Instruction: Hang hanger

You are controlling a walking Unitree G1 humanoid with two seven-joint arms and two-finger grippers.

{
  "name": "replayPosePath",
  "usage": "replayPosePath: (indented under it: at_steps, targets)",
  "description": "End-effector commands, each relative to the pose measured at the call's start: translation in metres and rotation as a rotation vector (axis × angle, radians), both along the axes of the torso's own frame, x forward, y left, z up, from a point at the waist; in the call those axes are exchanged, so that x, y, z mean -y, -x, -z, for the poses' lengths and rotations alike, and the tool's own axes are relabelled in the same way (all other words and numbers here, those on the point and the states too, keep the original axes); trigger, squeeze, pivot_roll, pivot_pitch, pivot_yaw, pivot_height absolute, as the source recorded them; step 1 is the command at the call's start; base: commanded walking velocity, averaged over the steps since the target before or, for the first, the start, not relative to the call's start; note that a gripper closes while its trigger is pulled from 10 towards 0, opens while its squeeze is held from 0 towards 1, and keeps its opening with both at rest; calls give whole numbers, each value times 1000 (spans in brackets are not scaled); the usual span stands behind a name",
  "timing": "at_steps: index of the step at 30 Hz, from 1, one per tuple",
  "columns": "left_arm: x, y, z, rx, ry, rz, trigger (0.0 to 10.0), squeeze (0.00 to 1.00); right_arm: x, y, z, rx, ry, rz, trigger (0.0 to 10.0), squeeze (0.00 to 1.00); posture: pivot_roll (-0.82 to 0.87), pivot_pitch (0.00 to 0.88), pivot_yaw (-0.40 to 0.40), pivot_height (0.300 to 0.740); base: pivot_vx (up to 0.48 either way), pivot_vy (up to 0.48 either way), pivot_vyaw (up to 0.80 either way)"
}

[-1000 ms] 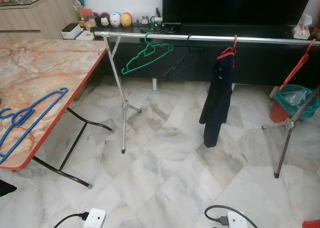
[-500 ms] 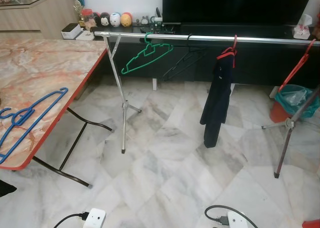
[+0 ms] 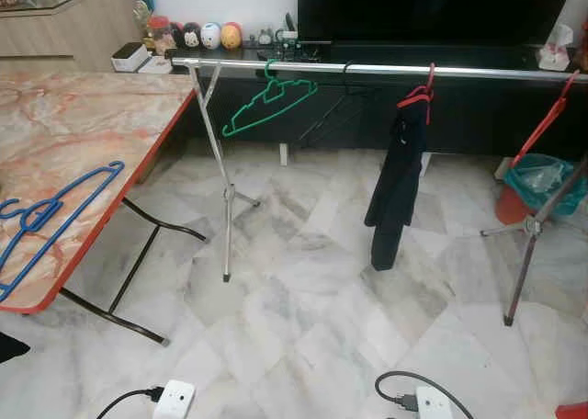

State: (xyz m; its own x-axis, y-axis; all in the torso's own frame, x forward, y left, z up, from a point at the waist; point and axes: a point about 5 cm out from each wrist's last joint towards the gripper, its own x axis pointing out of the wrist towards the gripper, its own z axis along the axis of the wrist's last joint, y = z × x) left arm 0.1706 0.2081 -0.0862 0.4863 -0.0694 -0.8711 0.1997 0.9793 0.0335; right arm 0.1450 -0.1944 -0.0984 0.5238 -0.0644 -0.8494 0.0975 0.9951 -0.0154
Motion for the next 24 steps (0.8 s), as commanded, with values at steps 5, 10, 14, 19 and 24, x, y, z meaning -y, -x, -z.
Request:
replayPosePath:
  at_steps: [5,10,14,19,24]
  targets:
    - [-4,2,0,-11,-15,6,10000,0,0,0,0,6,4,-9,10000,0,-47,0,40,740,0,0,0]
    - [-4,0,-1,26,-18,-23,10000,0,3,-9,-5,80,-5,46,10000,0,-46,0,40,740,0,0,0]
    - [-5,-2,-3,62,-12,-59,10000,0,7,-15,-9,118,14,72,10000,0,-46,0,39,740,0,0,0]
    - [-5,-3,-3,68,-10,-60,10000,0,8,-18,-11,134,15,88,10000,0,-46,0,39,740,0,0,0]
    - [-4,-3,-3,64,-9,-60,10000,0,7,-18,-10,136,13,88,10000,0,-46,0,39,740,0,0,0]
